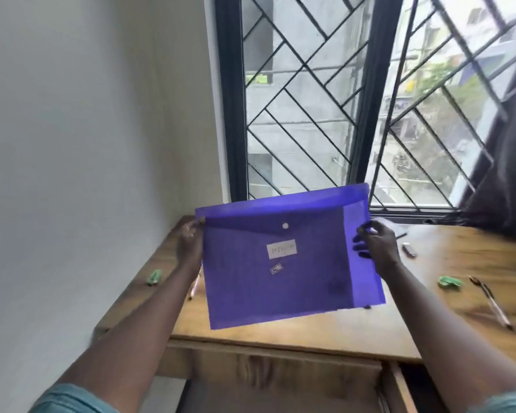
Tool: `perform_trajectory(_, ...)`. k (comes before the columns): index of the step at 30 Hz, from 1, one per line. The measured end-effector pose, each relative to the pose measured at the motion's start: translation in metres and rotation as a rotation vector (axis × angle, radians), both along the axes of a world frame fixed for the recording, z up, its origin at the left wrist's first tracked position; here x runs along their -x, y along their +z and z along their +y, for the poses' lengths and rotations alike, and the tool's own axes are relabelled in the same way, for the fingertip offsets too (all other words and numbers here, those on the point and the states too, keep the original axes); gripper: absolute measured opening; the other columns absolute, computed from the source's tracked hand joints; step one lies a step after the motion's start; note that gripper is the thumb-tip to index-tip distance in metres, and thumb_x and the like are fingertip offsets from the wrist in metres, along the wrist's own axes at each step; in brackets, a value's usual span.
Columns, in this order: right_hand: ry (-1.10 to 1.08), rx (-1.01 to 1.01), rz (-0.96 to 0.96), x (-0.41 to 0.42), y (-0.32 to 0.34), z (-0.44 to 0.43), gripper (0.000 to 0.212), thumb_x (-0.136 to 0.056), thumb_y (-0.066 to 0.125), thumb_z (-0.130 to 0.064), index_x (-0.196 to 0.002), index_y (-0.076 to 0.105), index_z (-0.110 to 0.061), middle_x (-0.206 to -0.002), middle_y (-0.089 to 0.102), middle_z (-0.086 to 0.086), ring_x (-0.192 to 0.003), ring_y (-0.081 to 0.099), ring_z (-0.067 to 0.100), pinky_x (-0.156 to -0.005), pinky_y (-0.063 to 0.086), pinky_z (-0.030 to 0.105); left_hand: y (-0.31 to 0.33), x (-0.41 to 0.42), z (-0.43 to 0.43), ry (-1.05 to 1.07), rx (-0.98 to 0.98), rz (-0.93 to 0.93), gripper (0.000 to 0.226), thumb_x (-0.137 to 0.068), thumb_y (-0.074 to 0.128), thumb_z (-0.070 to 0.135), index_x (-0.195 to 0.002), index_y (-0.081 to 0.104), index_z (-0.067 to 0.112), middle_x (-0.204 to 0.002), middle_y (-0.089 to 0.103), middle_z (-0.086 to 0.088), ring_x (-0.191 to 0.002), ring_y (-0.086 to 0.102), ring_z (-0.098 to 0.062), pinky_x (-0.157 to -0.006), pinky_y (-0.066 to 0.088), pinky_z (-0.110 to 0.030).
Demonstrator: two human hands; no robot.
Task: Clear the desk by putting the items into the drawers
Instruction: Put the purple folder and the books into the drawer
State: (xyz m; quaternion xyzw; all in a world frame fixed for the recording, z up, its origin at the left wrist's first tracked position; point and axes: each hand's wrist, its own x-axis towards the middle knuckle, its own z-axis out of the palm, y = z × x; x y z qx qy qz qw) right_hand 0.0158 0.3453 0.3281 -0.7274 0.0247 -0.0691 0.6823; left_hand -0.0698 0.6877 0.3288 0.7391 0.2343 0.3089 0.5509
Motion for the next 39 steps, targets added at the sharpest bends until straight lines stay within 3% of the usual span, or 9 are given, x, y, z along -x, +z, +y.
perform_trajectory(4,-0.09,0.05,0.121,0.021,-0.035,-0.065,0.024,-0.093,0.051,-0.008,-0.072,0.049,-0.019,-0.065,0.057,0.008,-0.029,0.049,0.004,-0.046,0.034,0.017,-0.04,0.01,-0.058,-0.26,0.204,0.168,0.044,-0.097,0.039,0.049,-0.086,0.057,0.011,-0.063,0.043,0.0,-0.052,0.039,-0.017,-0.049,0.035,-0.022)
perform_trajectory(12,-0.243,0.06,0.332,0.089,-0.115,-0.243,0.025,-0.091,0.053,-0.001,-0.073,0.052,-0.018,-0.049,0.057,0.001,-0.027,0.049,0.001,-0.033,0.034,0.012,-0.125,0.033,-0.212,-0.439,-0.029,0.481,0.027,-0.094,0.053,0.02,-0.108,0.067,0.0,-0.105,0.067,-0.01,-0.085,0.061,-0.024,-0.068,0.049,-0.029)
perform_trajectory(16,-0.319,0.15,0.37,0.114,-0.141,-0.307,0.014,-0.085,0.064,-0.001,-0.079,0.063,-0.014,-0.071,0.06,0.003,-0.059,0.054,0.012,-0.061,0.041,0.026,-0.132,0.055,-0.275,-0.495,0.099,0.491,0.019,-0.092,0.058,0.012,-0.098,0.068,-0.004,-0.091,0.062,-0.01,-0.063,0.054,-0.017,-0.043,0.044,-0.014)
perform_trajectory(18,-0.339,0.161,0.424,0.127,-0.163,-0.359,0.008,-0.083,0.066,-0.003,-0.09,0.068,-0.005,-0.088,0.065,0.011,-0.078,0.058,0.021,-0.073,0.046,0.033,-0.142,0.071,-0.318,-0.581,0.255,0.551,0.014,-0.092,0.057,0.012,-0.087,0.067,0.004,-0.09,0.062,-0.011,-0.065,0.055,-0.018,-0.055,0.047,-0.019)
perform_trajectory(23,-0.385,0.178,0.593,0.165,-0.195,-0.437,0.044,-0.084,0.066,-0.002,-0.126,0.054,0.003,-0.123,0.06,0.025,-0.112,0.059,0.035,-0.098,0.047,0.045,-0.163,0.099,-0.391,-0.804,0.229,0.753,0.013,-0.096,0.047,0.007,-0.098,0.059,0.011,-0.074,0.056,-0.004,-0.05,0.051,-0.01,-0.052,0.044,-0.022)
perform_trajectory(27,-0.399,0.186,0.691,0.186,-0.195,-0.455,0.038,-0.089,0.057,0.004,-0.126,0.05,0.012,-0.124,0.056,0.03,-0.11,0.058,0.038,-0.084,0.047,0.04,-0.179,0.1,-0.431,-0.848,0.116,0.919,0.002,-0.095,0.049,0.012,-0.095,0.051,0.011,-0.085,0.053,-0.007,-0.07,0.051,-0.017,-0.054,0.044,-0.027)
perform_trajectory(30,-0.386,0.248,0.711,0.188,-0.204,-0.462,0.028,-0.087,0.061,0.001,-0.112,0.058,0.015,-0.114,0.061,0.029,-0.093,0.059,0.032,-0.061,0.042,0.029,-0.194,0.096,-0.452,-0.848,0.024,1.018,0.025,-0.09,0.059,0.019,-0.111,0.048,0.009,-0.11,0.053,-0.011,-0.095,0.054,-0.023,-0.071,0.048,-0.037)
perform_trajectory(34,-0.328,0.334,0.713,0.172,-0.222,-0.465,0.035,-0.076,0.072,-0.002,-0.104,0.059,0.014,-0.096,0.063,0.023,-0.083,0.059,0.029,-0.073,0.048,0.039,-0.21,0.091,-0.471,-0.73,-0.405,1.09,0.086,-0.09,0.061,0.031,-0.147,0.009,-0.009,-0.153,0.017,-0.024,-0.139,0.029,-0.034,-0.105,0.036,-0.033)
perform_trajectory(39,-0.151,0.518,0.613,0.146,-0.213,-0.449,0.053,-0.057,0.065,-0.009,-0.109,0.06,-0.001,-0.1,0.067,0.021,-0.09,0.062,0.034,-0.079,0.051,0.037,-0.221,0.087,-0.477,-0.71,-0.48,1.045,0.084,-0.092,0.056,0.036,-0.151,0.006,0.005,-0.156,-0.013,-0.024,-0.146,0.011,-0.037,-0.117,0.022,-0.034)
